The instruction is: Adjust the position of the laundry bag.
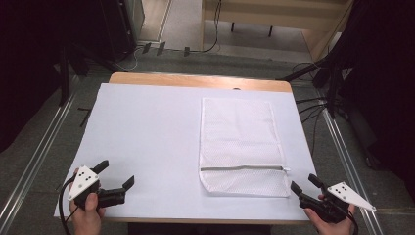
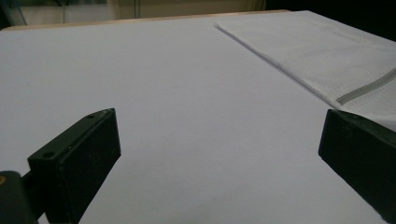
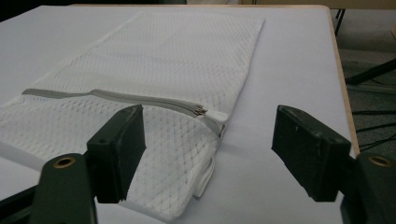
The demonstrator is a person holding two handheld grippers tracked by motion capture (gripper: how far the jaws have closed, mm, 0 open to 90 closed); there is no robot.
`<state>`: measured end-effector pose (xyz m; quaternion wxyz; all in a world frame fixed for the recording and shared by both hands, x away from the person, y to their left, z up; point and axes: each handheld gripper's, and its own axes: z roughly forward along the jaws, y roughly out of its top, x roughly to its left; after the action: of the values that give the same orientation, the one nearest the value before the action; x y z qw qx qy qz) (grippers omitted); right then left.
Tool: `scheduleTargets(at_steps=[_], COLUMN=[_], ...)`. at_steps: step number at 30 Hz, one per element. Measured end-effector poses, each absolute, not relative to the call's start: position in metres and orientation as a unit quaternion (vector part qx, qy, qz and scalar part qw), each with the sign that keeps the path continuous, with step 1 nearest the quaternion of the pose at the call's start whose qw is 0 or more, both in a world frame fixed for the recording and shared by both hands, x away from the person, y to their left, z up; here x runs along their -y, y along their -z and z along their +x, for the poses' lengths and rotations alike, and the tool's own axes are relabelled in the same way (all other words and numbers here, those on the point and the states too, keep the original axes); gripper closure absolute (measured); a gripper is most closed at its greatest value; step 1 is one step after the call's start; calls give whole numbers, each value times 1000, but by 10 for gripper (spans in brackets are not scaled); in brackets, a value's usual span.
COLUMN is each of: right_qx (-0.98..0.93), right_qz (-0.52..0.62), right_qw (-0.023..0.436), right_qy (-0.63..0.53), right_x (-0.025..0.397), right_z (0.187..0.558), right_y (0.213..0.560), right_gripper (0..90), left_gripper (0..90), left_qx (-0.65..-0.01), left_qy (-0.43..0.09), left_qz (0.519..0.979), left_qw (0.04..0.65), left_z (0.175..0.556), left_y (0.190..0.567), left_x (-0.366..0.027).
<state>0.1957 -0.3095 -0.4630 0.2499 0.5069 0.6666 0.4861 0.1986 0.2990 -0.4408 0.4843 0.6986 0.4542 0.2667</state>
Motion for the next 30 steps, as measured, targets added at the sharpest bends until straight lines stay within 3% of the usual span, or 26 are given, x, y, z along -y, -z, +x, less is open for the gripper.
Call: scheduleTargets(at_steps=[4, 6, 12, 15, 18, 20, 22, 27, 30], right_qx=[-661, -655, -658, -651, -646, -646, -646, -640, -636], right_qz=[510, 510, 498, 502, 506, 505, 502, 507, 510], right_qw=[236, 219, 225, 225, 221, 215, 208, 225, 224], right_qy=[-498, -513, -517, -522, -527, -531, -537, -532, -534], right_x=[311, 313, 311, 312, 313, 313, 312, 313, 314], right_z=[197, 196, 194, 197, 200, 202, 201, 197, 197], right_y=[463, 464, 465, 466, 467, 468, 469, 466, 466], right_gripper=[307, 374, 425, 444, 459, 475, 469, 464, 464], left_gripper=[0, 0, 4, 82, 84, 186, 219, 415, 447], left_qx=[-454, -445, -442, -456, -459, -462, -469, -530, -539], left_qy=[-259, -251, -210, -207, -189, -183, -173, -126, -109], left_qz=[697, 707, 723, 729, 735, 735, 743, 735, 729], left_qw=[490, 490, 487, 466, 463, 461, 446, 404, 407], left_z=[201, 205, 228, 250, 267, 272, 282, 313, 320], left_y=[439, 436, 431, 432, 434, 435, 437, 447, 450], left_x=[-287, -275, -243, -219, -199, -192, -179, -155, -151])
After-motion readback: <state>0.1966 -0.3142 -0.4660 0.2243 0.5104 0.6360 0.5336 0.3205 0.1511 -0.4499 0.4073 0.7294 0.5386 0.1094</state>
